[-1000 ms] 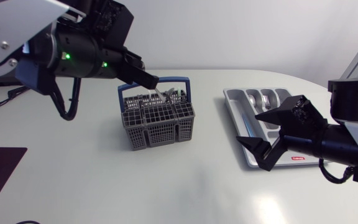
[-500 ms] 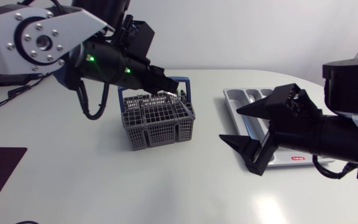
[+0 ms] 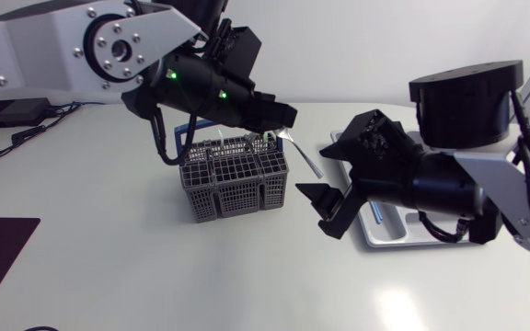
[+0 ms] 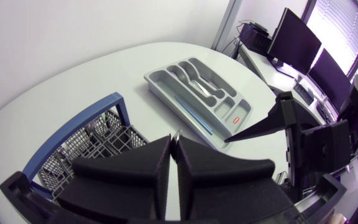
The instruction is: Unload the cutlery basket into the drawer organizer.
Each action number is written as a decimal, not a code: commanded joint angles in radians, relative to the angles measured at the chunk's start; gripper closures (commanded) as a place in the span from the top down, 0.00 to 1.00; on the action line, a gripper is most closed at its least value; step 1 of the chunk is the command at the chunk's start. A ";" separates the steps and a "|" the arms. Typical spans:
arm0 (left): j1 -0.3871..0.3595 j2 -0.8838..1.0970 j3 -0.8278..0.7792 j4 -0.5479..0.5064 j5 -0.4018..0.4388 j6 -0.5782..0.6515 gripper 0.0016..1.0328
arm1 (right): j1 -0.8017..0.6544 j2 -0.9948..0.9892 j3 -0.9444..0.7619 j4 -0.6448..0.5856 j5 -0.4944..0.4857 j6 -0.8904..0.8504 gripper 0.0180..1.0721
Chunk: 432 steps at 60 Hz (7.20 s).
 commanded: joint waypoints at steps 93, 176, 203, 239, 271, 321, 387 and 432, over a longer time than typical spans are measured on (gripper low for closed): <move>-0.054 0.030 0.046 -0.035 0.012 -0.011 0.08 | 0.045 0.140 0.050 0.103 0.139 -0.055 0.12; 0.158 -0.041 0.029 -0.099 0.009 0.092 0.86 | -0.630 -0.061 -0.096 -0.257 -0.355 -0.723 0.13; 0.196 -0.016 -0.034 -0.205 0.009 0.202 0.86 | -0.959 0.190 0.018 -0.397 -0.375 -1.243 0.12; 0.239 0.019 -0.099 -0.193 0.009 0.250 0.86 | -1.072 0.551 0.119 -0.239 -0.243 -1.417 0.12; 0.233 0.030 -0.085 -0.202 0.009 0.248 0.87 | -1.045 0.617 0.107 -0.168 -0.174 -1.468 0.36; 0.290 -0.096 -0.181 -0.242 -0.025 0.225 0.78 | -0.661 0.396 0.439 -0.299 -0.443 -0.563 0.59; 0.431 -0.016 -0.287 -0.070 -0.025 0.253 0.14 | -0.356 1.042 1.113 -0.426 -0.667 -0.041 0.14; 0.494 0.159 -0.138 0.014 -0.051 0.274 0.14 | -0.373 0.779 0.748 -0.395 -0.700 -0.167 0.13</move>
